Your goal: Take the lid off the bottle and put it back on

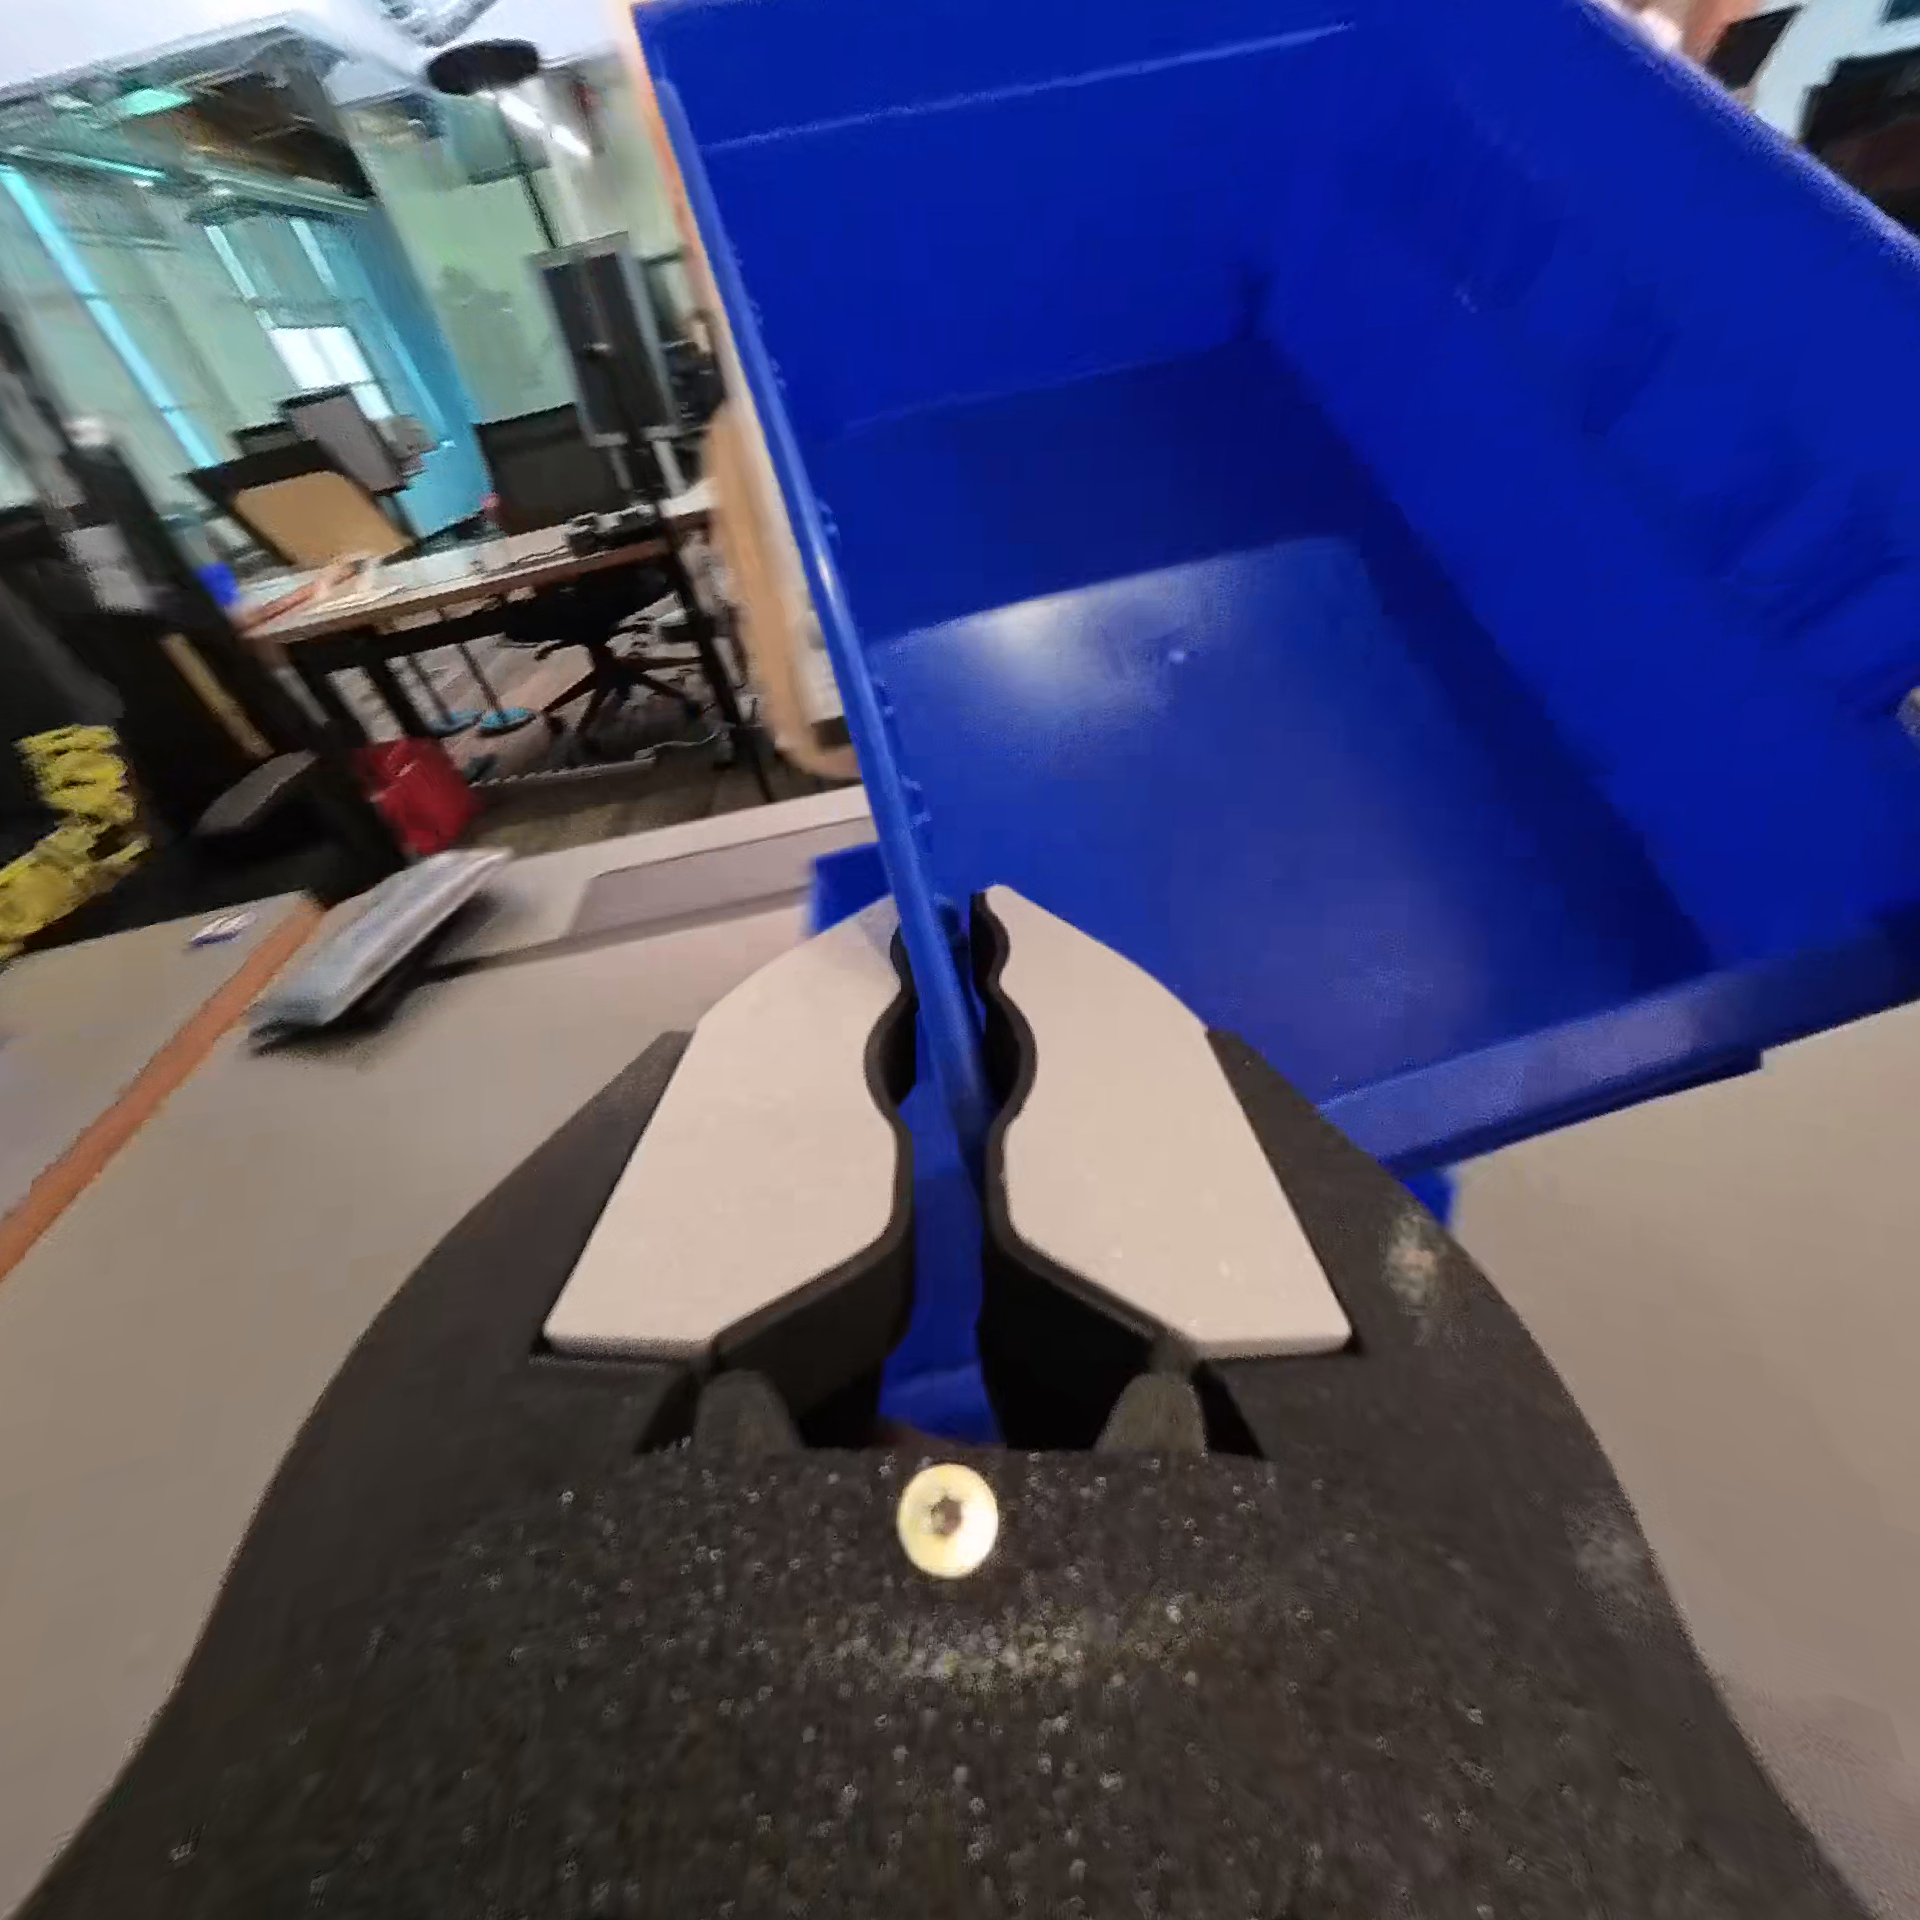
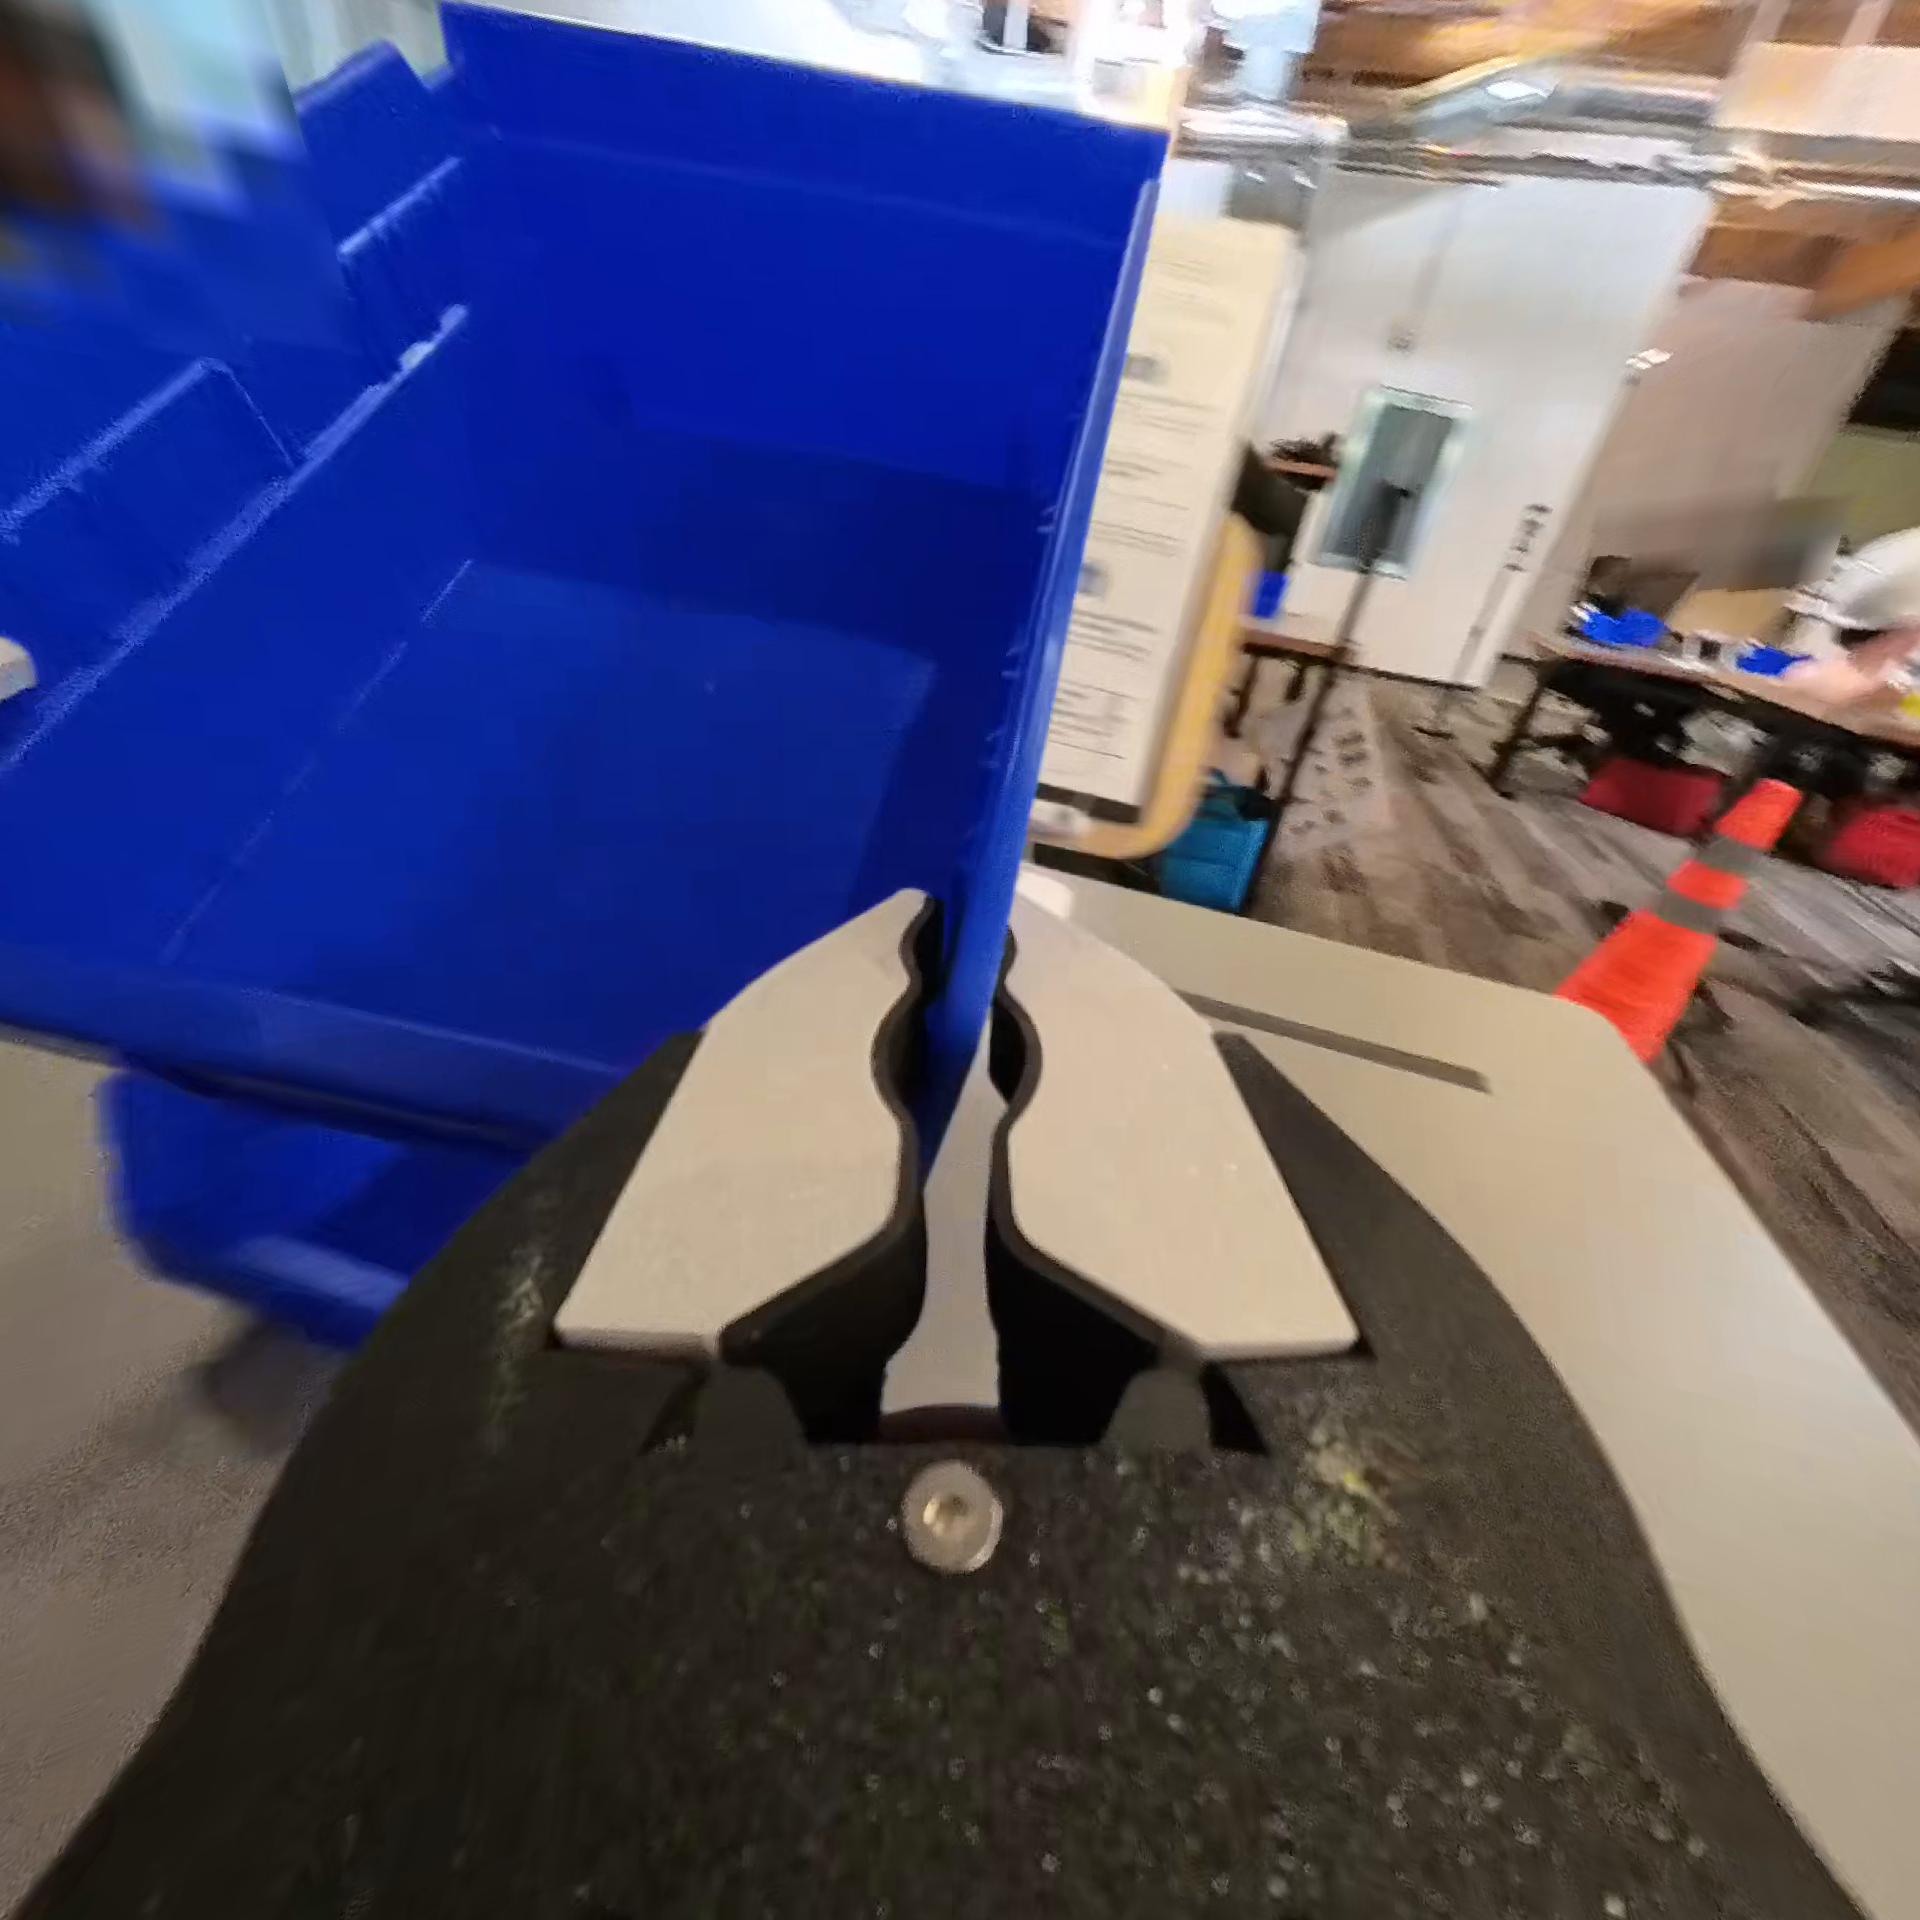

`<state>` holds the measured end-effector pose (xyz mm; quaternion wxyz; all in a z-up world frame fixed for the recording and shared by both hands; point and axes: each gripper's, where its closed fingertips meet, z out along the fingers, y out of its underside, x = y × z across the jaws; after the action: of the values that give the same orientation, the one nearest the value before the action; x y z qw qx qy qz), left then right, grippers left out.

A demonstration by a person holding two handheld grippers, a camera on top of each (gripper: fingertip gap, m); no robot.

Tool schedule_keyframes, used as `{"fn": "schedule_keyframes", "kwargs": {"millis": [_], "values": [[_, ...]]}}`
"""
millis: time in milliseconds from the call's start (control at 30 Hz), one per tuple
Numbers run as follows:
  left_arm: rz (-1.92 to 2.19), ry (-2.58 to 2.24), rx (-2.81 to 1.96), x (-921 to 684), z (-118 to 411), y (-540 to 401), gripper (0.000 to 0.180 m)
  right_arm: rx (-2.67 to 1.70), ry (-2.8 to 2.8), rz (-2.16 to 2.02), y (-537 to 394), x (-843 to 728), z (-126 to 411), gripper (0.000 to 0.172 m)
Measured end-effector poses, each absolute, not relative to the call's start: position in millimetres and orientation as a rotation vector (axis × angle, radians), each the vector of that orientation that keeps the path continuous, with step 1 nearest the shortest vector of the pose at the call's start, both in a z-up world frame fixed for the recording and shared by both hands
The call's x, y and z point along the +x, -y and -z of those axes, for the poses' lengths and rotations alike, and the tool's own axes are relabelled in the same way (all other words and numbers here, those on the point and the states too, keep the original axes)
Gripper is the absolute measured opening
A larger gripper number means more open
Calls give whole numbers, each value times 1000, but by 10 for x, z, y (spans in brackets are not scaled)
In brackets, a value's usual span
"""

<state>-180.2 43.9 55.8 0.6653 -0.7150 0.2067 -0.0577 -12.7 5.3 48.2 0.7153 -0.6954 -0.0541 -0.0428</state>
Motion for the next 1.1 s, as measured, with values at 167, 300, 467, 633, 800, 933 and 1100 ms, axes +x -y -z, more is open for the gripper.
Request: {"fn": "schedule_keyframes", "kwargs": {"millis": [167, 300, 467, 633, 800, 933, 1100], "values": [[196, -635, -1678, -20, -185, -629, 6, -1642, -99, 223, 5, 1607, -27, 6], [278, -713, -1783, 906, 496, -478, 7, -1740, -217, 237, 277, 2563, 460, 4], [374, -688, -1934, 1230, 1070, -346, 7, -1829, -313, 141, 387, 2957, 857, 3], [374, -662, -2007, 1155, 1288, -439, 8, -1916, -276, 93, 187, 2926, 1116, 3], [411, -697, -2043, 1170, 1316, -499, 14, -1952, -363, -6, 89, 2923, 1284, 3], [574, -831, -2053, 1231, 1295, -262, 27, -1903, -421, -43, 92, 3017, 1258, 5], [725, -1017, -1907, 869, 795, 215, 61, -1713, -397, 33, 169, 3083, 754, 43]]}}
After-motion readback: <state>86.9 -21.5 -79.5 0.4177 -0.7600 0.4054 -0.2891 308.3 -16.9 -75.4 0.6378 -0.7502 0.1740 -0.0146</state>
